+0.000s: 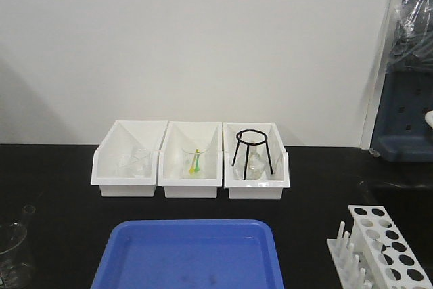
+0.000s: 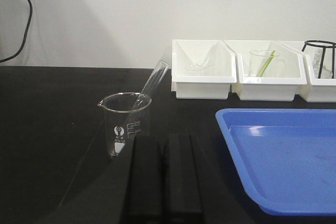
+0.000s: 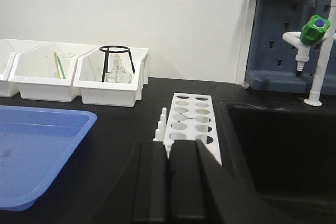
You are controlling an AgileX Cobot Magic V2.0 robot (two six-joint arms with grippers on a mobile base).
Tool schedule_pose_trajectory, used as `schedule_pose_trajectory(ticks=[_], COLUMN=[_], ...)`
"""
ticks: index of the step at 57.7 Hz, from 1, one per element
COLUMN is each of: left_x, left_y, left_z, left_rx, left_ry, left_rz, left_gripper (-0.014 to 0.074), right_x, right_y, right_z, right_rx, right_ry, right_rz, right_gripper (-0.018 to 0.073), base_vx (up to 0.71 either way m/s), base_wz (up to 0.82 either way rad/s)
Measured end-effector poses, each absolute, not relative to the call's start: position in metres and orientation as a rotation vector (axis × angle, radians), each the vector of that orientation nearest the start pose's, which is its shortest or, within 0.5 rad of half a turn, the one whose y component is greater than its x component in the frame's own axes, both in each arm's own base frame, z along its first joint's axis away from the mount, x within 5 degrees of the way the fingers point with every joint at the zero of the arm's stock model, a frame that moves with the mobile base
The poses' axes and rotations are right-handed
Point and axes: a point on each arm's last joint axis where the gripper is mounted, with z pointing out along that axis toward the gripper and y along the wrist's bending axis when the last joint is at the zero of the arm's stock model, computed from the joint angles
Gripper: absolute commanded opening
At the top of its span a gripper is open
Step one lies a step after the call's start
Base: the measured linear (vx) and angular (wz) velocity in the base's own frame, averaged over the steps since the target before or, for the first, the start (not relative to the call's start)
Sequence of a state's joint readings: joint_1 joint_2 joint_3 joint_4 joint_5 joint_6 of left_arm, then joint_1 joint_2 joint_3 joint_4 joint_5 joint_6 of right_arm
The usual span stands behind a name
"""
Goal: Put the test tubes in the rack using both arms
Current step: 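Move the left gripper down to the glass test tube in the beaker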
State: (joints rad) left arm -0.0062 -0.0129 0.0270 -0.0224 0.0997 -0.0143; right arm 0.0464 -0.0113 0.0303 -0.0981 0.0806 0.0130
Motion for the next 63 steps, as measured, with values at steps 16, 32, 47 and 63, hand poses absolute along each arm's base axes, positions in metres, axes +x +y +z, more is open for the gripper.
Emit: schedule_pose_trajectory(ticks=[16,32,47,63], left_x=[0.0566,0.0566,0.0566,0.0566], left_y=[-0.0006,-0.0006,-0.0006,-0.0006], left_z=[0.1957,0.1957,0.1957,0.1957], left_rx=[-0.023,-0.023,-0.023,-0.023], left_ry=[1.597,1.597,1.597,1.597], left_rz=[-0.035,-0.035,-0.035,-0.035], left_gripper=[-0.0006,-0.0006,-0.0006,-0.0006], right_x=[0.0568,0.0568,0.0568,0.0568], right_y=[0.0019,0.0019,0.0019,0.0019], right_z=[0.1963,0.1963,0.1963,0.1963], right_rx=[-0.098,-0.098,-0.098,-0.098], right_ry=[1.58,1.58,1.58,1.58], right_rz=[-0.036,-0.036,-0.036,-0.036], right_gripper=[-0.0013,-0.0013,-0.0013,-0.0013], base_vx=[0.0,0.0,0.03,0.05], base_wz=[0.0,0.0,0.0,-0.01])
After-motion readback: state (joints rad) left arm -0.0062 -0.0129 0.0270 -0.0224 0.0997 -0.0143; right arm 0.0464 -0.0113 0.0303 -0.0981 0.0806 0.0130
